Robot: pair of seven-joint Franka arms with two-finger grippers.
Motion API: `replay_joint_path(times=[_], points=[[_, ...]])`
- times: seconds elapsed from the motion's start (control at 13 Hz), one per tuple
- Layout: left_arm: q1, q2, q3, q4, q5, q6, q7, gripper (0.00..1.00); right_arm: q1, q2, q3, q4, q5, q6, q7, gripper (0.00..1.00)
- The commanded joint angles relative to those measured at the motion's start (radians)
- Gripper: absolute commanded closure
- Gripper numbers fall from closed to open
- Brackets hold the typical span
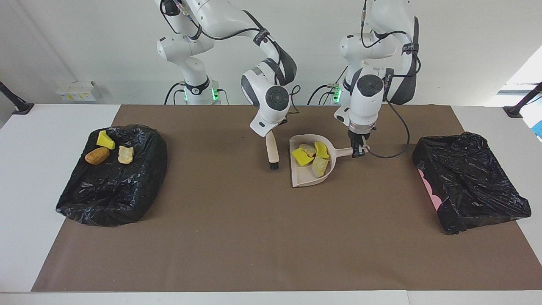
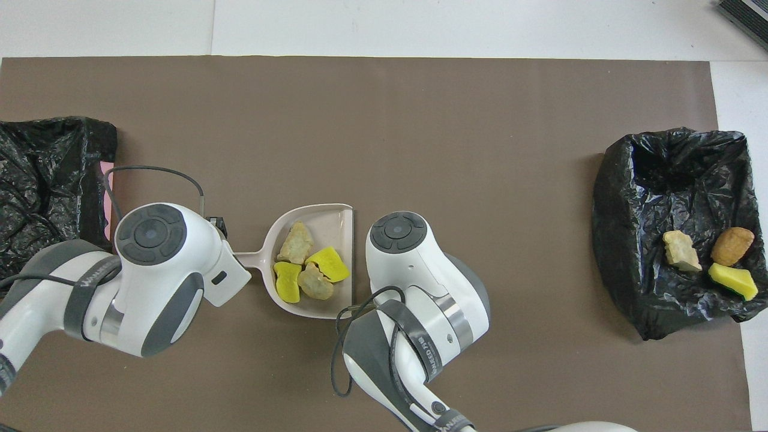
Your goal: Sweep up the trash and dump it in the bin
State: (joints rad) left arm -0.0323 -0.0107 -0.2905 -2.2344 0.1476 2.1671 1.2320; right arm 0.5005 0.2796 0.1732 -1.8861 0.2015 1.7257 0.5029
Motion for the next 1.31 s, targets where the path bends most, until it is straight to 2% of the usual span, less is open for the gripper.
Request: replay_joint_path(times=[0.0, 0.23, 0.46, 0.77, 1.08, 1.23], points=[[0.006, -0.012, 0.097, 0.082, -0.034, -0.087, 0.127, 1.0, 0.003, -0.014, 0.009, 0.01, -0.024, -0.024, -0.001, 1.0], [0.005, -0.032, 0.255, 0.142, -0.072, -0.105, 0.276, 1.0, 0.015, -0.02, 0.014, 0.01, -0.004, -0.032, 0.026, 1.0], [0.008, -0.028, 0.402, 0.241, -0.098, -0.171, 0.282, 1.0, 0.059, -0.014, 0.037, 0.01, 0.038, -0.006, 0.121, 1.0], [0.009, -0.023, 0.606, 0.318, -0.108, -0.207, 0.318, 1.0, 0.134, -0.007, 0.037, 0.012, 0.116, 0.051, 0.209, 1.0], [0.011, 0.053, 0.782, 0.456, -0.123, -0.204, 0.481, 1.0, 0.154, 0.021, 0.037, 0.005, 0.119, 0.089, 0.217, 1.0], [0.023, 0.099, 0.806, 0.51, -0.082, -0.188, 0.509, 1.0, 0.165, 0.029, 0.037, -0.013, 0.118, 0.121, 0.217, 1.0]])
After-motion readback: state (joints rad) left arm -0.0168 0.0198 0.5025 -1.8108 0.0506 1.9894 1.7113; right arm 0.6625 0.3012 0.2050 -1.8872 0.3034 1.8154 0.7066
